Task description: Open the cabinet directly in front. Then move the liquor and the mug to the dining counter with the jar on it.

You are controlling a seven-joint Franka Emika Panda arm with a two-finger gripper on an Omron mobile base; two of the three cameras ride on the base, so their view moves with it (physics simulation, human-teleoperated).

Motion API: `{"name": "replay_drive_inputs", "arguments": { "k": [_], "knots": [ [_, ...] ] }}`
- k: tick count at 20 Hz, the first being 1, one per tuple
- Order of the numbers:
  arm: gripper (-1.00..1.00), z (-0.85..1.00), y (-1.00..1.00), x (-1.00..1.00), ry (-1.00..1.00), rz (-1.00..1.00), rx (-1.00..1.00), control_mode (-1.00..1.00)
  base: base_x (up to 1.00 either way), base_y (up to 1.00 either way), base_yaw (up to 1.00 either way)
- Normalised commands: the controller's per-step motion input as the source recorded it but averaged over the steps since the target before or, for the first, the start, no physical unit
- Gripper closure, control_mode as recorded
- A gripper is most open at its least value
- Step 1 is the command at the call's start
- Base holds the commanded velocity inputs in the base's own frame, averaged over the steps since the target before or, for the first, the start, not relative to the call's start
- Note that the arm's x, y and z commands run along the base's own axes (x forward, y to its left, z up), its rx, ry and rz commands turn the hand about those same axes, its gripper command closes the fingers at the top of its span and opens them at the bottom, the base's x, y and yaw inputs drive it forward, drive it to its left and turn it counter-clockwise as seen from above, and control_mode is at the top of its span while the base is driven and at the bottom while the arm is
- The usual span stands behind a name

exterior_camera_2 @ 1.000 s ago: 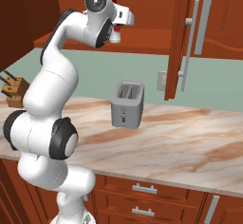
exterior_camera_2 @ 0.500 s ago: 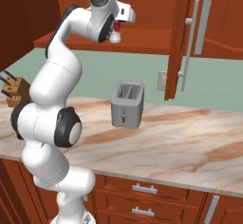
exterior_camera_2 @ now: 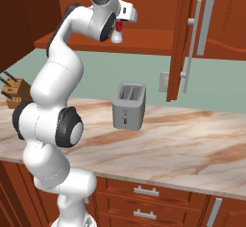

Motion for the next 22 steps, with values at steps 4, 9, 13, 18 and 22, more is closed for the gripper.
{"name": "replay_drive_inputs", "arguments": {
  "k": [4, 9, 13, 18, 22],
  "knots": [
    [1.0, 0.0, 0.0, 0.0, 0.0, 0.0, 0.0, -1.0, 0.0, 0.0, 0.0],
    [1.0, 0.23, 0.0, -0.06, -0.3, 0.0, 0.0, -1.0, 0.0, 0.0, 0.0],
    [1.0, 0.07, 0.0, -0.03, -0.07, 0.0, 0.0, -1.0, 0.0, 0.0, 0.0],
    [1.0, 0.0, 0.0, -0.59, 0.0, 0.0, 0.0, -1.0, 0.0, 0.0, 0.0],
    [1.0, -0.14, 0.0, -1.0, 0.0, 0.0, 0.0, -1.0, 0.0, 0.0, 0.0]
  ]
}}
